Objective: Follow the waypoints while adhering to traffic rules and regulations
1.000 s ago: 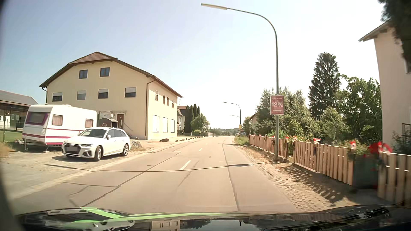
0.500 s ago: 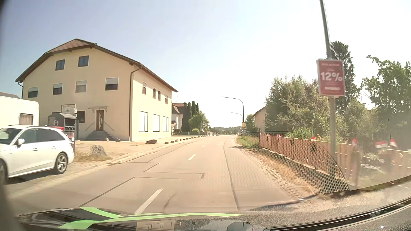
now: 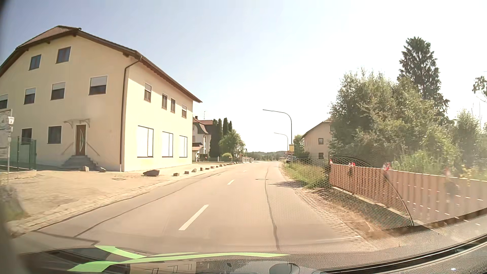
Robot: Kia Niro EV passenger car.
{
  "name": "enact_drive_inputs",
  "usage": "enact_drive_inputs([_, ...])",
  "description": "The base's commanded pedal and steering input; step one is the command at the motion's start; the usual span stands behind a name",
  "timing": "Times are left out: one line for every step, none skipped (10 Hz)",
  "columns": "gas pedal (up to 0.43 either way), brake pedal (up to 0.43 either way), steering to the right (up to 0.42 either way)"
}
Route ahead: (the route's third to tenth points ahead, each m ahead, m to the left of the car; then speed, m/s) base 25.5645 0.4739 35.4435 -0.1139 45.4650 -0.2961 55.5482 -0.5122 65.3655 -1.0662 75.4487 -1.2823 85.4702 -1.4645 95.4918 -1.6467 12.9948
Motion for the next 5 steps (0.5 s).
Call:
enact_drive_inputs([0.240,0.000,0.000])
enact_drive_inputs([0.248,0.000,0.000])
enact_drive_inputs([0.260,0.000,0.000])
enact_drive_inputs([0.260,0.000,0.001])
enact_drive_inputs([0.260,0.000,0.001])
